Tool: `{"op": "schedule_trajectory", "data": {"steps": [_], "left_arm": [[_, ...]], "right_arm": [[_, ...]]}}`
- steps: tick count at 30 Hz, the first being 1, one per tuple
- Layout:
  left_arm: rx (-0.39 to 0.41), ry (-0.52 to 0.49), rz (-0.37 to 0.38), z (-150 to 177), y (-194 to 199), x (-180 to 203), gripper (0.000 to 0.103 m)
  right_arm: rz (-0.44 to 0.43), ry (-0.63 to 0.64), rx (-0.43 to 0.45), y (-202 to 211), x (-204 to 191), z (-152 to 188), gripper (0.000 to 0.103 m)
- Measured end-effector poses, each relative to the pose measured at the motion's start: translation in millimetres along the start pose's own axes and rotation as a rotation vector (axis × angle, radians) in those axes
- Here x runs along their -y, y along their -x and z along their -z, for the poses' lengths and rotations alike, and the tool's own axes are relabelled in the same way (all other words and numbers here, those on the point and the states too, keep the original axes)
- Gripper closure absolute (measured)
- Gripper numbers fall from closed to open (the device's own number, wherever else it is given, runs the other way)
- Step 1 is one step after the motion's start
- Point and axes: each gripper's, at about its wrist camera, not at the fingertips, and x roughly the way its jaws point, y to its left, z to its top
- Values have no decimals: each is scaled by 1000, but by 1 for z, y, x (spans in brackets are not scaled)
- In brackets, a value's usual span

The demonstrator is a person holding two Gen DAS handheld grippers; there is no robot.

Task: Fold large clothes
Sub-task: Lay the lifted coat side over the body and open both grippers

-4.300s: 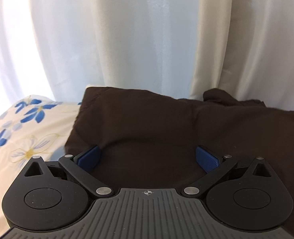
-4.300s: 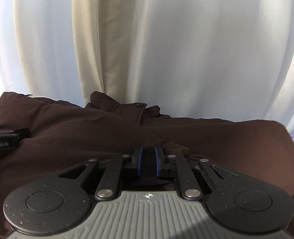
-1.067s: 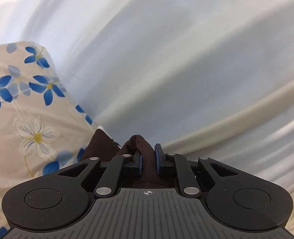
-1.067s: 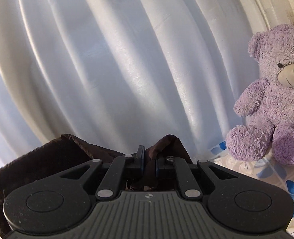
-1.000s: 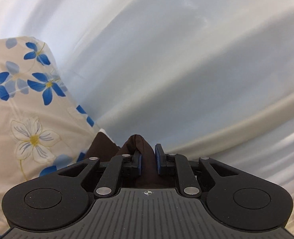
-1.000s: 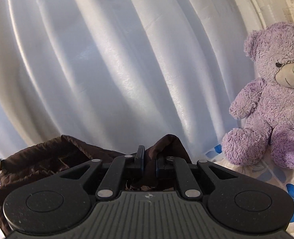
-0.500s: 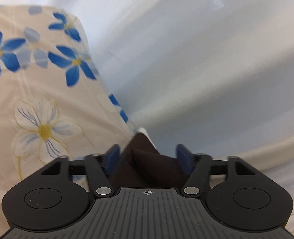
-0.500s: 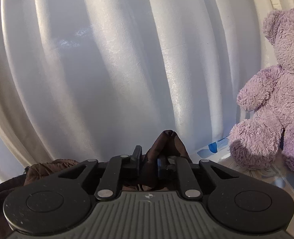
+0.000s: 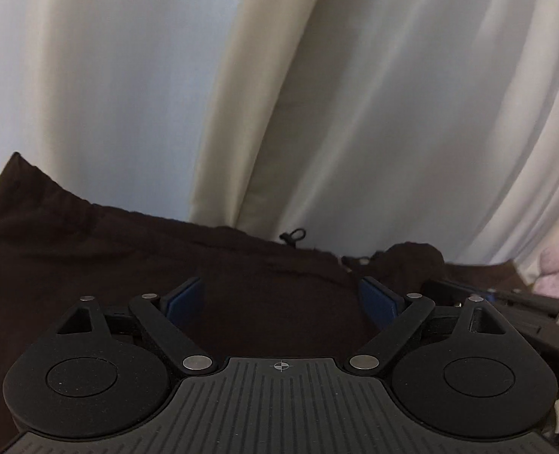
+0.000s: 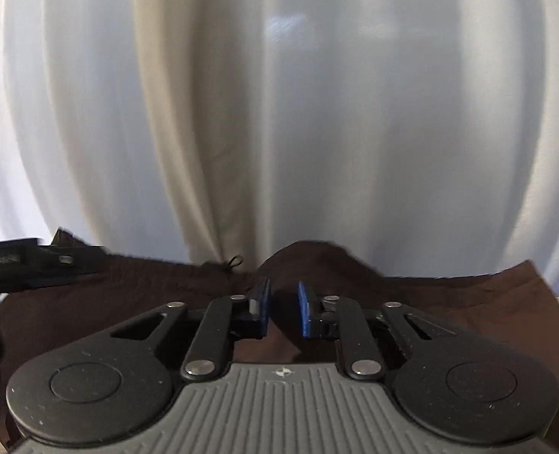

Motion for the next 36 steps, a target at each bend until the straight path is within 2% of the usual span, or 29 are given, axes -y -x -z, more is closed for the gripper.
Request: {"op": "schedule_trajectory", "data": {"steps": [3, 8, 11, 14, 16, 19, 22, 26, 27, 29, 32, 36], "left_arm": [[25, -76, -104, 6, -23, 4, 13], [41, -15, -239, 3, -42, -26, 14], [50, -4, -286, 7, -46, -45, 14], [43, 29, -273, 8, -45, -65, 18], [44, 16, -284, 6, -45, -77, 25], [36, 19, -269, 1, -37, -82, 23], [51, -72, -309, 1, -26, -58, 12], [97, -141, -243, -7, -23, -26, 9], [103, -151, -238, -9, -26, -22, 8], [92, -170, -257, -11, -38, -18, 8], [34, -113, -276, -7, -54, -30, 8], [9, -11, -252, 2, -61, -52, 8]], "right_arm": [[39, -35, -63, -31, 6, 1, 98], [147, -72, -101, -60, 37, 15, 99], [134, -113, -92, -64, 59, 31, 103], [75, -165, -74, -62, 74, 38, 103], [59, -176, -71, -64, 78, 36, 103], [73, -199, -74, -61, 83, 34, 103], [115, -158, -46, -49, 70, 28, 103], [-40, -131, 0, -34, 38, 17, 102], [-63, -121, -12, -37, 28, 14, 102], [-53, -61, -21, -46, 11, 12, 102], [-13, -6, -61, -64, 4, 23, 102], [-35, -34, -43, -69, 12, 32, 103]]}}
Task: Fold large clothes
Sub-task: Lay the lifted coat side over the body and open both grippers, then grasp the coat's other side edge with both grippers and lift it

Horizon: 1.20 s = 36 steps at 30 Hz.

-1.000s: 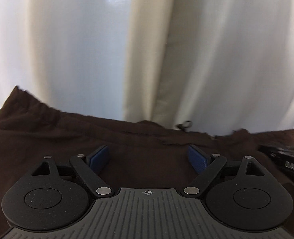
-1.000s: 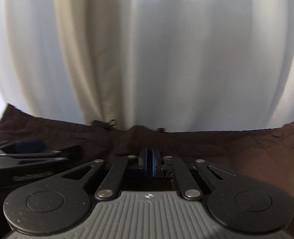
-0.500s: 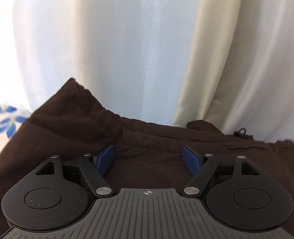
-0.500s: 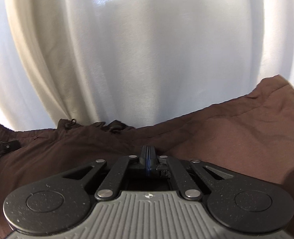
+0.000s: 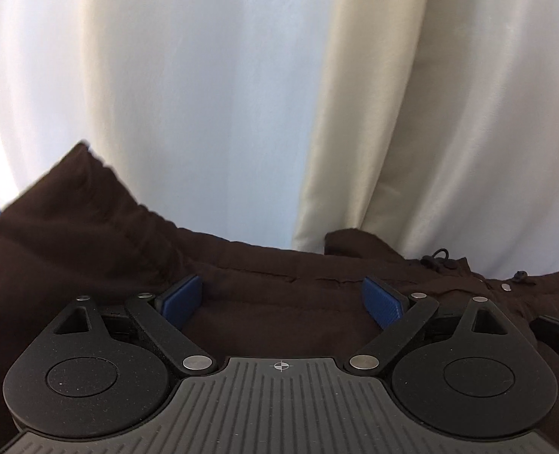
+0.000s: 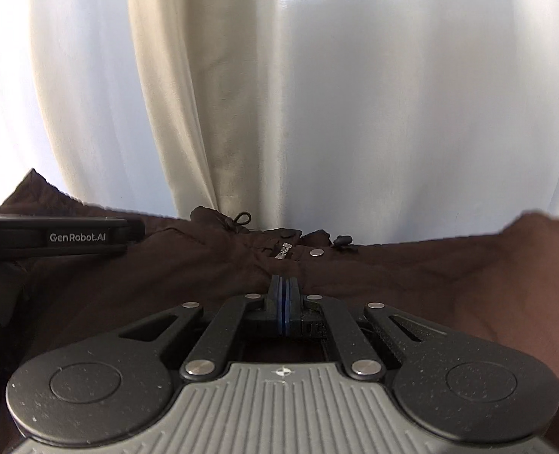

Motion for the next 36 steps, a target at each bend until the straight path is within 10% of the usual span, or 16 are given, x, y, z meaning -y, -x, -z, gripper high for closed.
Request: {"op": "schedule_trajectory", "data": {"steps": [6, 14, 19, 27, 32, 36], "left_arm": [[23, -117, -66, -1, 11, -13, 7], [46, -58, -172, -7, 26, -84, 8], [20, 143, -75, 2, 16, -118, 7], [-47, 119, -63, -3, 48, -128, 7], [-102, 118, 34, 31, 121, -162, 6], [-171, 263, 151, 66, 157, -190, 6]], "right_arm": [[33, 80, 8, 5, 8, -4, 103], [252, -178, 31, 49, 157, 0, 103], [184, -370, 57, 57, 199, 19, 103], [139, -449, 38, 65, 211, 17, 103], [152, -392, 123, 162, 216, 41, 53], [97, -502, -17, 216, 237, 82, 50]]}}
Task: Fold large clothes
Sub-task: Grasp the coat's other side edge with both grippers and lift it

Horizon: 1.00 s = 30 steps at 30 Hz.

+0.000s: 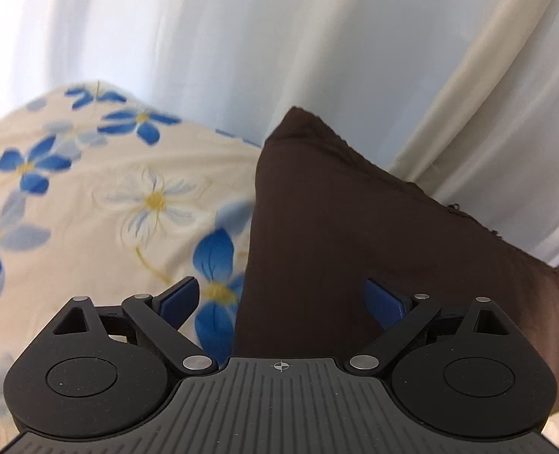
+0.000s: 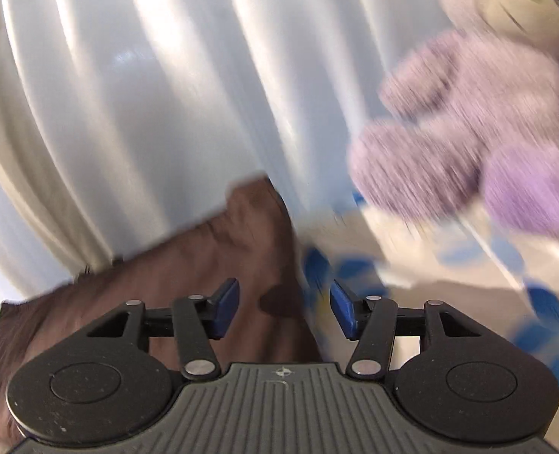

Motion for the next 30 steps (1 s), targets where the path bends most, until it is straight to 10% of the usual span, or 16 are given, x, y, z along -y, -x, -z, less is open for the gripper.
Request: {"op": "schedule_trajectory", "data": {"steps": [7, 11, 18, 24, 30], "left_arm": [[-89, 90, 116, 19, -11, -2, 12], [-94, 108, 123, 18, -11, -7, 18], [-105, 141, 137, 11, -18, -7, 19], [-81, 169, 110, 0, -1, 4, 64], [-25, 163, 185, -18, 44, 27, 75]], "right_arm": [[-67, -79, -133, -3, 15, 28, 50], [-148, -166, -152, -6, 21, 29, 70], [-262, -277, -212, -20, 36, 28, 61], [-195, -197, -202, -13, 9, 25, 74], [-276, -99, -131, 27, -25, 2, 85]]}}
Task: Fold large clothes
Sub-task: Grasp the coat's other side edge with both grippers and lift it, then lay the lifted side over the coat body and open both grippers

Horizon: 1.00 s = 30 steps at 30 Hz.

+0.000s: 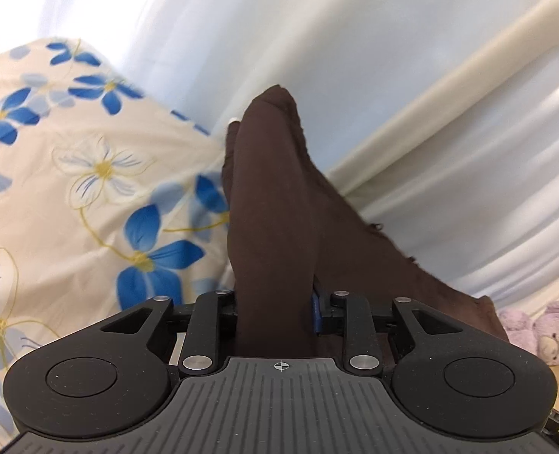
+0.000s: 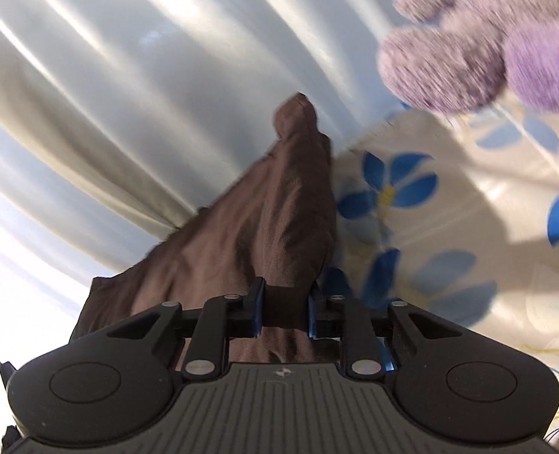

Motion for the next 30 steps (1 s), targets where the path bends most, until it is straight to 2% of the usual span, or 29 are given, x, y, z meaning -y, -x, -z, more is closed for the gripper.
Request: {"op": "schedule_trajectory", "data": {"steps": [5, 9, 12, 15, 17, 18, 21, 24, 26, 28, 30], "left_arm": [[1, -57, 54, 19, 45, 22, 76], [-40, -40, 72, 54, 79, 10, 76], [-78, -9, 55, 84, 100, -7, 74], [-99, 30, -34, 107, 111, -24, 64], [-89, 42, -127, 113, 112, -32, 55], [-68, 32, -173, 113, 114, -31, 51], [26, -40, -260, 106, 121, -16, 44], [102, -192, -226, 101, 111, 25, 25], [94, -286, -155, 106, 88, 57, 18], [66, -368, -128, 115, 55, 90, 16], [60, -445, -136, 128, 23, 121, 16]], "right_arm": [[-71, 35, -15, 36, -18, 5, 87], [-55, 17, -58, 68, -5, 28, 87], [-29, -29, -86, 94, 13, 54, 87], [26, -70, -103, 118, 27, 77, 84], [107, -69, -97, 127, 31, 87, 74], [169, -55, -85, 130, 29, 88, 72], [298, 26, 32, 140, 15, 85, 71], [303, 149, 147, 127, -17, 83, 71], [260, 235, 180, 97, -47, 86, 68], [186, 279, 119, 53, -75, 93, 68], [154, 336, 44, 8, -105, 106, 69]]}}
